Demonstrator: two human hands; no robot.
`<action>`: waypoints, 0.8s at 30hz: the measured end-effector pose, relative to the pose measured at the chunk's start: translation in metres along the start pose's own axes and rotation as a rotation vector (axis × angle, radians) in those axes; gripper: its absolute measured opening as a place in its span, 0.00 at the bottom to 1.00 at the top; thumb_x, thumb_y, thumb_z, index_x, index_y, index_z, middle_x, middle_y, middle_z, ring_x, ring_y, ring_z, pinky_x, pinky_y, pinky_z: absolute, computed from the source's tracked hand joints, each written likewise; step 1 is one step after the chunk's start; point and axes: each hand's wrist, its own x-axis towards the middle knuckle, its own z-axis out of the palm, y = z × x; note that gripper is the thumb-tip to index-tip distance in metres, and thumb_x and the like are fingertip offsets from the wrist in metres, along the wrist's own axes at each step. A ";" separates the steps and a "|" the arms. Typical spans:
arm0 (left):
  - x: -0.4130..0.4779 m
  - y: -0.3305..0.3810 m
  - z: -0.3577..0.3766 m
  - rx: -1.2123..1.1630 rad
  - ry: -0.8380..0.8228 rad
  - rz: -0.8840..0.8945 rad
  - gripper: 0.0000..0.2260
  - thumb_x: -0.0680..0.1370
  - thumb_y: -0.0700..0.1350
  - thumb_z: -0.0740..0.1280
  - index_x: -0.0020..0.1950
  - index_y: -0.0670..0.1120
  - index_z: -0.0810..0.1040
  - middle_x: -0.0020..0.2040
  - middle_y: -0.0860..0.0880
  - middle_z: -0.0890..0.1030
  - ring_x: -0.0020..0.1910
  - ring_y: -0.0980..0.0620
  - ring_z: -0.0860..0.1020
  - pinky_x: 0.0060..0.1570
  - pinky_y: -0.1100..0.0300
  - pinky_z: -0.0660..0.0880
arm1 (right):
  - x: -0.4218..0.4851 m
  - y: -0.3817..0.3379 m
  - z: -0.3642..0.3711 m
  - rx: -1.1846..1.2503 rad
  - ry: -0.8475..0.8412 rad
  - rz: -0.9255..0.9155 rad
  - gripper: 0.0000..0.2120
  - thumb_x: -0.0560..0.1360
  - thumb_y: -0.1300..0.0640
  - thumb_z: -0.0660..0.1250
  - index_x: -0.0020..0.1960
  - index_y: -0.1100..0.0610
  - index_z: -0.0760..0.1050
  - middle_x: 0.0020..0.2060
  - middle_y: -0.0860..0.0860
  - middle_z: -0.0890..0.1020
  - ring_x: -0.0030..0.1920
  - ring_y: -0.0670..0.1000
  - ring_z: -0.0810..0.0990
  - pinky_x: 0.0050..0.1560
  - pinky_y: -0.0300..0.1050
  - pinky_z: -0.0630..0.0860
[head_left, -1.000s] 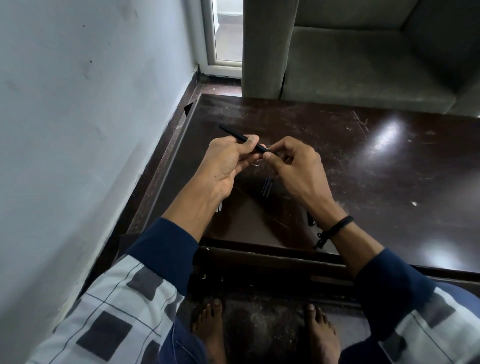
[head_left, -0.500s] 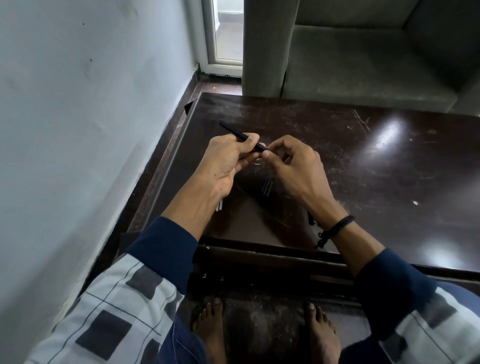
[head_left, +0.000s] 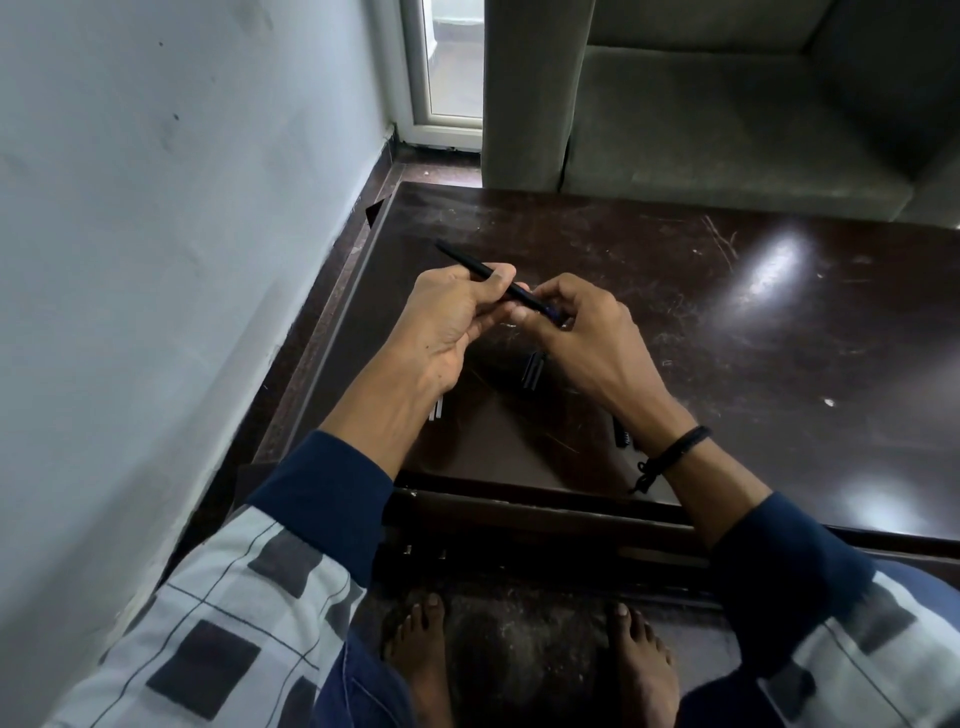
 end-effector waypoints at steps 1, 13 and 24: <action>0.000 0.000 0.000 -0.001 -0.002 -0.003 0.03 0.79 0.36 0.69 0.52 0.37 0.81 0.41 0.44 0.85 0.38 0.53 0.84 0.41 0.64 0.81 | -0.001 0.000 0.001 -0.023 -0.044 -0.008 0.12 0.79 0.44 0.69 0.58 0.50 0.78 0.43 0.45 0.81 0.40 0.45 0.79 0.39 0.45 0.76; 0.000 0.001 -0.001 -0.018 -0.012 0.008 0.08 0.79 0.36 0.70 0.57 0.33 0.81 0.47 0.40 0.85 0.46 0.49 0.85 0.45 0.63 0.82 | -0.002 -0.001 0.002 -0.023 0.112 -0.032 0.10 0.82 0.45 0.65 0.50 0.50 0.81 0.35 0.48 0.82 0.36 0.50 0.80 0.39 0.55 0.79; 0.001 -0.004 0.002 0.008 -0.034 -0.012 0.08 0.79 0.36 0.70 0.56 0.34 0.82 0.47 0.42 0.86 0.45 0.51 0.86 0.46 0.63 0.81 | 0.002 0.000 -0.001 -0.030 0.071 0.071 0.13 0.82 0.47 0.65 0.45 0.52 0.80 0.34 0.48 0.81 0.32 0.47 0.75 0.35 0.47 0.71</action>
